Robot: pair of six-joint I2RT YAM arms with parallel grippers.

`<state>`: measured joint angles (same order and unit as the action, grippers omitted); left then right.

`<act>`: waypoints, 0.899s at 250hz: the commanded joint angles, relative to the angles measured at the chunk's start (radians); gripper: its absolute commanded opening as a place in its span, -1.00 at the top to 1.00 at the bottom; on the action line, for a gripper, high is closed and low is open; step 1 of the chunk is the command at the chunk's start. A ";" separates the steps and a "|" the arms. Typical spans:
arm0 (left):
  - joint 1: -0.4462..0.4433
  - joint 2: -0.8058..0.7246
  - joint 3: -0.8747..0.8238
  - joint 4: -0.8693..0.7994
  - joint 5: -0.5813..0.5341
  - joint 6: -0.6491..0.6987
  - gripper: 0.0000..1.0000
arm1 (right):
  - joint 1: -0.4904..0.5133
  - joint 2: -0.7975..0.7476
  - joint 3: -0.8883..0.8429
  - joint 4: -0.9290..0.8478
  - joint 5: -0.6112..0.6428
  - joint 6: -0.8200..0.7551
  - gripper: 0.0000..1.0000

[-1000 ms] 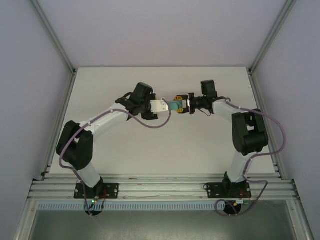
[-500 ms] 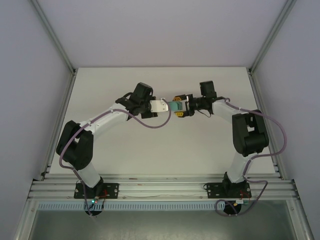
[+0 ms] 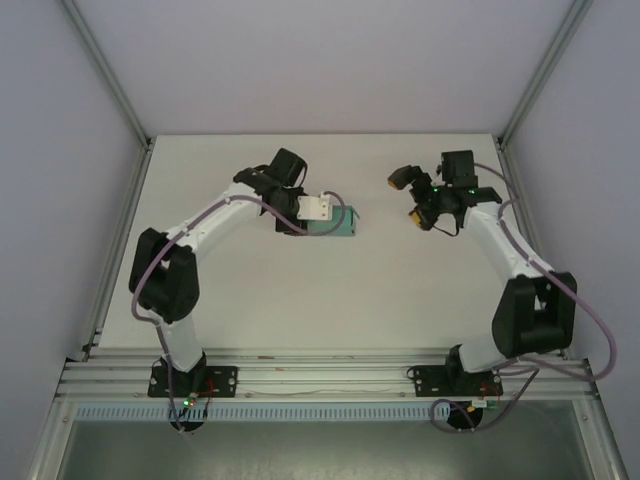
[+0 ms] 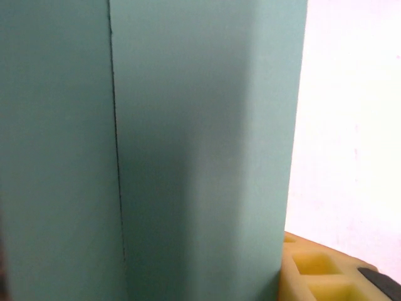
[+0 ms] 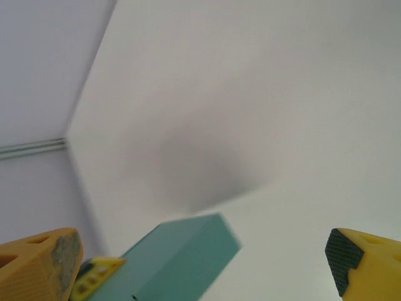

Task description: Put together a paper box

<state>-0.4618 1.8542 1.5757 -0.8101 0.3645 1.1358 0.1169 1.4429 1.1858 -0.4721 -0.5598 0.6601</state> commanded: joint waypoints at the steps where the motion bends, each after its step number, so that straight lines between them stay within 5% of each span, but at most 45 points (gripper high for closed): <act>1: 0.002 0.101 0.096 -0.250 0.041 0.028 0.08 | 0.029 -0.126 -0.017 -0.047 0.333 -0.412 -0.99; 21: -0.001 0.156 0.147 -0.293 0.053 0.010 0.08 | 0.037 -0.206 -0.090 0.041 0.335 -0.545 -0.99; 60: -0.013 0.203 0.172 -0.312 0.070 0.029 0.08 | 0.041 -0.280 -0.253 0.264 0.015 -0.670 -0.99; 77: -0.015 0.227 0.191 -0.333 0.074 0.035 0.08 | 0.059 -0.260 -0.244 0.223 -0.072 -0.741 -0.99; 133: -0.015 0.272 0.230 -0.365 0.099 0.030 0.08 | 0.204 -0.122 -0.166 0.082 -0.079 -0.941 -0.95; 225: -0.016 0.272 0.218 -0.348 0.108 0.017 0.07 | 0.294 0.144 0.022 -0.049 -0.094 -0.980 0.15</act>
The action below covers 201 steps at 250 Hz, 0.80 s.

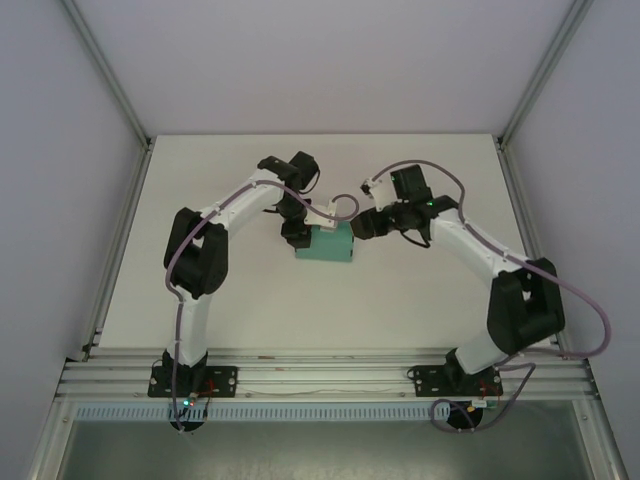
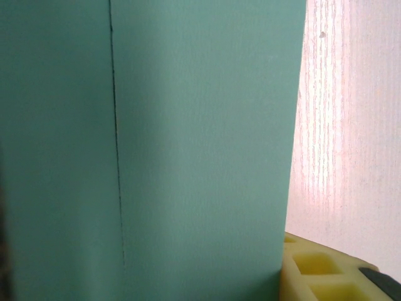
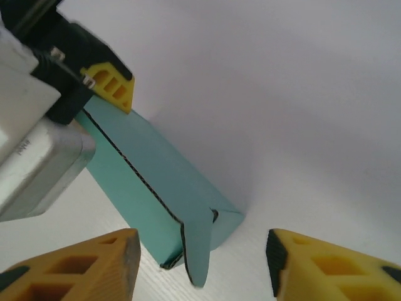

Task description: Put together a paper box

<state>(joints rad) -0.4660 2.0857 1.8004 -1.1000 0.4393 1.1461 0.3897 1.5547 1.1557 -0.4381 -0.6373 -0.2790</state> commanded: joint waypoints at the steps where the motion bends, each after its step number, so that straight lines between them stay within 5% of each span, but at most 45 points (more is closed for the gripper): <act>1: -0.011 0.040 -0.006 -0.057 0.033 0.006 0.07 | 0.022 0.033 0.052 -0.084 -0.016 -0.040 0.17; 37: -0.012 0.038 -0.009 -0.049 0.035 -0.004 0.07 | 0.043 0.050 0.062 -0.119 0.036 -0.028 0.60; 113: -0.013 0.033 -0.010 -0.004 0.032 -0.066 0.05 | 0.079 0.029 0.044 -0.054 0.159 0.133 0.99; 147: -0.014 0.025 -0.017 0.037 0.039 -0.117 0.03 | 0.125 -0.006 -0.020 0.116 0.303 0.411 1.00; 173: -0.014 0.017 -0.035 0.070 0.048 -0.132 0.03 | 0.195 -0.046 -0.139 0.304 0.533 0.505 1.00; 201: -0.014 0.014 -0.040 0.077 0.052 -0.136 0.03 | 0.232 -0.053 -0.213 0.410 0.637 0.521 1.00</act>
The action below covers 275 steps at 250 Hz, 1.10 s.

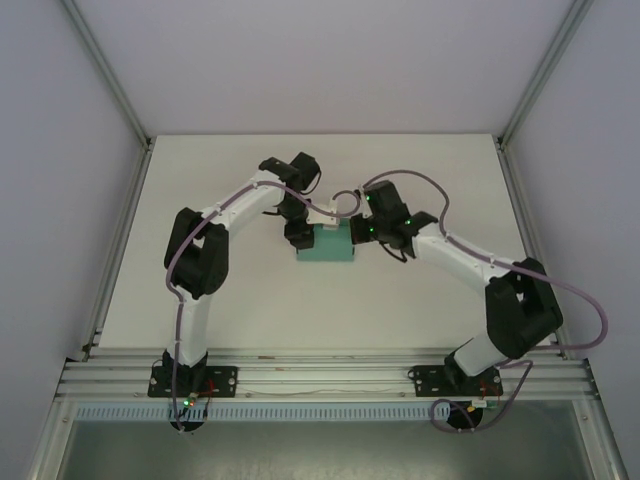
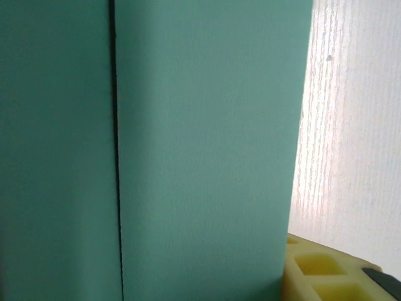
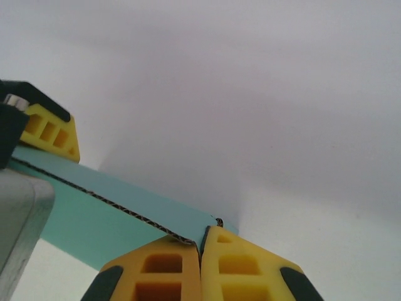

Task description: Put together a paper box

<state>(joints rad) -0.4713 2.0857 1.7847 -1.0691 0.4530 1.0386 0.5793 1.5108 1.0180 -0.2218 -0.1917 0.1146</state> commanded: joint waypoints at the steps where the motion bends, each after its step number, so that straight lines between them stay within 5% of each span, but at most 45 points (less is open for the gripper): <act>1: -0.009 0.014 -0.024 0.045 0.038 -0.028 0.03 | 0.043 -0.008 -0.077 0.196 0.192 0.126 1.00; 145: -0.011 -0.004 -0.064 0.073 0.029 -0.041 0.03 | 0.054 0.053 0.068 -0.034 0.213 0.237 1.00; 223: -0.010 -0.010 -0.074 0.089 0.034 -0.052 0.00 | 0.057 0.014 -0.231 0.345 0.111 -0.106 1.00; 275: -0.009 -0.022 -0.082 0.118 0.049 -0.096 -0.27 | 0.060 0.012 -0.338 0.503 0.101 -0.097 1.00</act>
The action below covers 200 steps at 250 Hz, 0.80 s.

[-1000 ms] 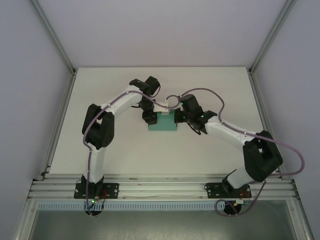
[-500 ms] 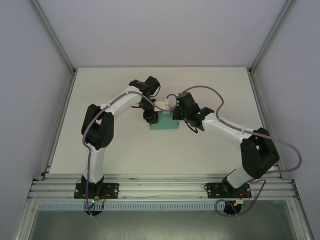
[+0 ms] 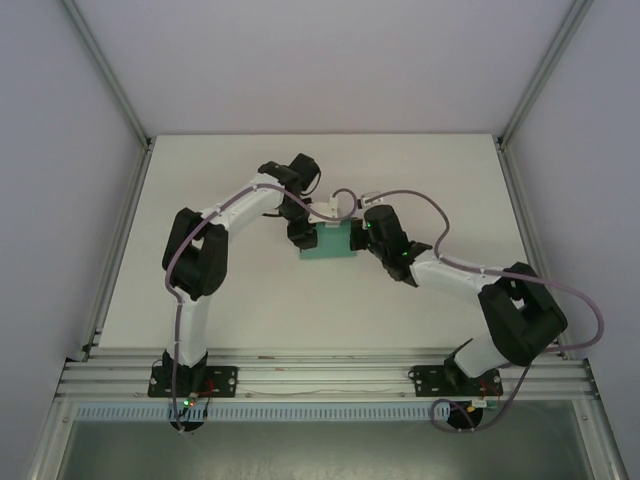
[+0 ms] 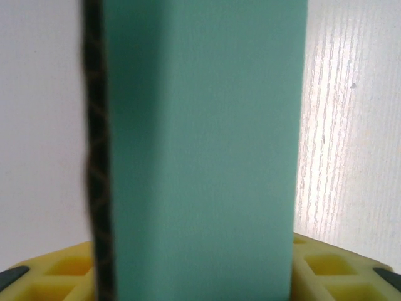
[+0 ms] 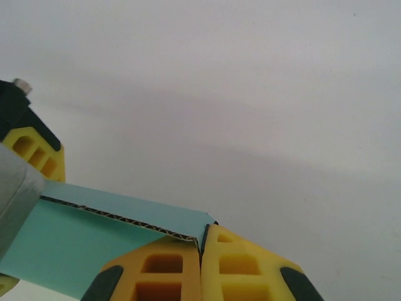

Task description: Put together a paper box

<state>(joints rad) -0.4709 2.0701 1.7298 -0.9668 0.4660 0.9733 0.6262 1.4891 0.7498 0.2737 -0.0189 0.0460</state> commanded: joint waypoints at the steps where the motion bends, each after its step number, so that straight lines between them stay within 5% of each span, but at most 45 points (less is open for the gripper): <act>1: -0.010 -0.006 -0.027 0.017 0.037 -0.032 -0.29 | 0.014 0.034 -0.070 0.009 -0.070 -0.028 1.00; 21: -0.009 -0.023 -0.028 0.037 0.047 -0.057 -0.40 | 0.020 0.028 -0.074 0.006 -0.038 -0.015 1.00; 57: -0.006 -0.072 -0.037 0.084 0.063 -0.116 -1.00 | 0.031 0.026 -0.053 -0.041 -0.003 0.001 1.00; 109: 0.011 -0.215 -0.142 0.246 0.026 -0.287 -1.00 | 0.090 0.056 -0.002 -0.109 0.133 0.010 1.00; 181: 0.013 -0.430 -0.355 0.361 -0.244 -0.699 -0.99 | 0.141 0.062 0.007 -0.133 0.250 0.042 1.00; 194: 0.014 -0.471 -0.400 0.368 -0.259 -0.754 -0.87 | 0.144 0.067 0.017 -0.153 0.248 0.039 1.00; 200: 0.013 -0.488 -0.419 0.369 -0.268 -0.777 -0.62 | 0.145 0.072 0.022 -0.160 0.246 0.039 1.00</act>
<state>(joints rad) -0.4683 1.6569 1.3998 -0.6342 0.3164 0.4126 0.7574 1.5185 0.7650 0.2756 0.1772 0.0700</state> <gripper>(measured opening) 0.953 0.050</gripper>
